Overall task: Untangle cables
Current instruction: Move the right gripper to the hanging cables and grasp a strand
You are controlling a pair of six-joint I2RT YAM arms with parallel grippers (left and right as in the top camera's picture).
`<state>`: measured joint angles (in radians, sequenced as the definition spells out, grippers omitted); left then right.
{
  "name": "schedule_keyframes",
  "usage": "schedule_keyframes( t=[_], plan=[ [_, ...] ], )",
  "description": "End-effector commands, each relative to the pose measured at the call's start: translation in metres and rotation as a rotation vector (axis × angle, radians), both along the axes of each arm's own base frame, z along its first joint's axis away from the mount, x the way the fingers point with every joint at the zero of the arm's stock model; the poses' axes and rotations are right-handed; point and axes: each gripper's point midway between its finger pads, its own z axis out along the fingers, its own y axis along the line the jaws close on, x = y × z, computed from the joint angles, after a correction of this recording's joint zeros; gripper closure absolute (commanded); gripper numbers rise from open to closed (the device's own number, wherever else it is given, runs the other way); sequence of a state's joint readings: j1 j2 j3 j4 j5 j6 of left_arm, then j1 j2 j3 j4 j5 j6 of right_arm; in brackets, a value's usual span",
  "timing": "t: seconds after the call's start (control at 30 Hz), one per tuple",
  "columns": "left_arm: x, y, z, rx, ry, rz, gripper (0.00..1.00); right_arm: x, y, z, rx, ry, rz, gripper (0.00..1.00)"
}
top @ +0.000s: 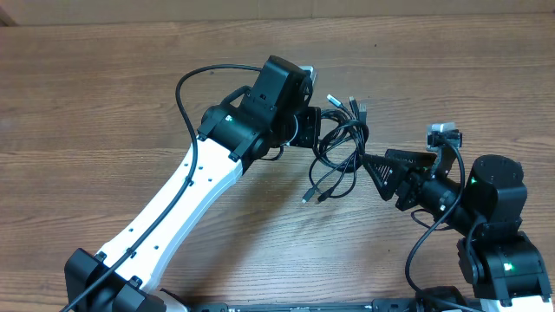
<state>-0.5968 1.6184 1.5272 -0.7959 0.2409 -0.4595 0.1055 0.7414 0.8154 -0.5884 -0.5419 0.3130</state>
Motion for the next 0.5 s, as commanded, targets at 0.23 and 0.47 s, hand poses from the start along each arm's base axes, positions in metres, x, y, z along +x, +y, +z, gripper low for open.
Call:
schedule_keyframes(
  t=[0.23, 0.47],
  plan=[
    [-0.022, -0.022, 0.039, -0.112, -0.154, -0.367, 0.96, 0.01, -0.015, 0.008, -0.04, -0.039, -0.096, 0.39],
    [-0.022, -0.023, 0.041, -0.115, -0.17, -0.38, 0.96, 0.009, -0.015, 0.007, -0.04, -0.033, -0.095, 0.46]
  ],
)
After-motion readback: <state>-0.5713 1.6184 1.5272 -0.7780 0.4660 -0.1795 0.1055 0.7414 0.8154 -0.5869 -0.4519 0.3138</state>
